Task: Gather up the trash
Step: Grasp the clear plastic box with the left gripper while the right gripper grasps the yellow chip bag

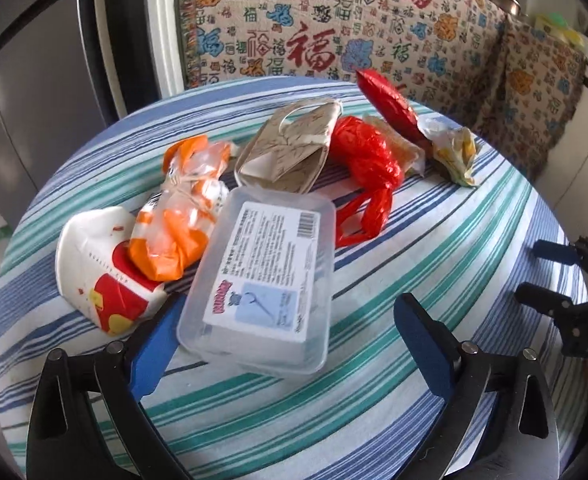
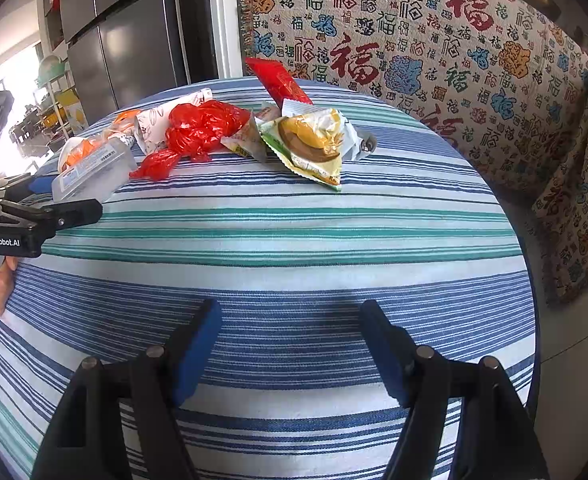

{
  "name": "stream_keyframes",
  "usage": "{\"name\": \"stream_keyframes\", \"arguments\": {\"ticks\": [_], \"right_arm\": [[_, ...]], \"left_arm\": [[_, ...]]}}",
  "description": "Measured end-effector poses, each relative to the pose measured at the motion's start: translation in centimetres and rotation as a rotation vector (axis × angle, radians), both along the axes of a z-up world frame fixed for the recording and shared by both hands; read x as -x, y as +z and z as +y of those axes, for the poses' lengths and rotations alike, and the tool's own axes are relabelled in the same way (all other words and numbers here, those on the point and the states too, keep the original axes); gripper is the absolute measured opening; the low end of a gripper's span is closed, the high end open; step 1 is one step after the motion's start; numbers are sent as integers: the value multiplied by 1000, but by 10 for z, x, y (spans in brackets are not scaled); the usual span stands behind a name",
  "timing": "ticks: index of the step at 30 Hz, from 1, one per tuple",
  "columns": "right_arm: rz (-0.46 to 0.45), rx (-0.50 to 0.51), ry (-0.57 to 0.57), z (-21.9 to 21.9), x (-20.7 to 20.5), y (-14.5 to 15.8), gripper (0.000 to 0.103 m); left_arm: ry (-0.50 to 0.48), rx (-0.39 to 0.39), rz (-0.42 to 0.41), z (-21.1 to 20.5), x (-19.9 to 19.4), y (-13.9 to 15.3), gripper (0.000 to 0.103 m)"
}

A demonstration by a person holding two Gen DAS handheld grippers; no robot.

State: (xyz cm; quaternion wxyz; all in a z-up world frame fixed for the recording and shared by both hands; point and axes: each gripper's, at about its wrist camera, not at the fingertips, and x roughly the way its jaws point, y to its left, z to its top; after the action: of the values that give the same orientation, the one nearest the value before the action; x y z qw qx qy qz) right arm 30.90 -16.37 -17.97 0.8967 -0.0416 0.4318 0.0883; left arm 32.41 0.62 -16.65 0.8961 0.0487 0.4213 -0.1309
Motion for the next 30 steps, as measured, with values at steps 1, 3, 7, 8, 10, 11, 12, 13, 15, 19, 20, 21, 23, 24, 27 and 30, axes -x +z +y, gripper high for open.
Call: {"name": "stream_keyframes", "arguments": {"ticks": [1,3,7,8,10,11,12,13,15,19,20,21,23,24,27,30], "right_arm": [[2,-6,-2,-2,-1,0,74],[2,-31,-4,-6,-1,1,74],[-2,-45,-9,-17,-7,3,74],[-8,-33,-15,-20,-12,4,74],[-16,-49,-28,-31,-26,10,74],[-17,-61,-33,-35,-32,13,74],[-22,-72,-36,-38,-39,16,74],[-29,-78,-33,-37,-44,19,74],[-41,-67,-12,-27,-56,23,75],[-70,62,46,13,-68,25,75],[-87,105,55,22,-69,26,75],[-106,150,56,31,-72,27,75],[-135,215,60,43,-77,27,75],[-139,244,58,47,-81,27,74],[-133,267,52,51,-93,24,51],[-111,181,19,37,-93,26,28]], "left_arm": [[2,-7,-2,-1,0,0,91],[2,-31,-4,-5,-1,-1,75],[-18,-18,1,-5,5,-1,65],[-21,-14,1,-5,7,-1,65],[-19,-21,2,-7,13,-2,65],[-10,-28,3,-8,15,-2,65],[6,-32,7,-10,18,-2,65],[28,-33,11,-11,21,-2,65],[64,-27,20,-14,30,-3,66],[115,-25,23,-21,45,-5,65],[126,-22,20,-22,46,-5,65],[135,-20,15,-22,48,-6,65],[146,-26,0,-24,50,-7,65],[147,-34,-1,-25,52,-7,65],[146,-28,-1,-24,54,-7,66],[145,-7,0,-20,56,-6,65]]}}
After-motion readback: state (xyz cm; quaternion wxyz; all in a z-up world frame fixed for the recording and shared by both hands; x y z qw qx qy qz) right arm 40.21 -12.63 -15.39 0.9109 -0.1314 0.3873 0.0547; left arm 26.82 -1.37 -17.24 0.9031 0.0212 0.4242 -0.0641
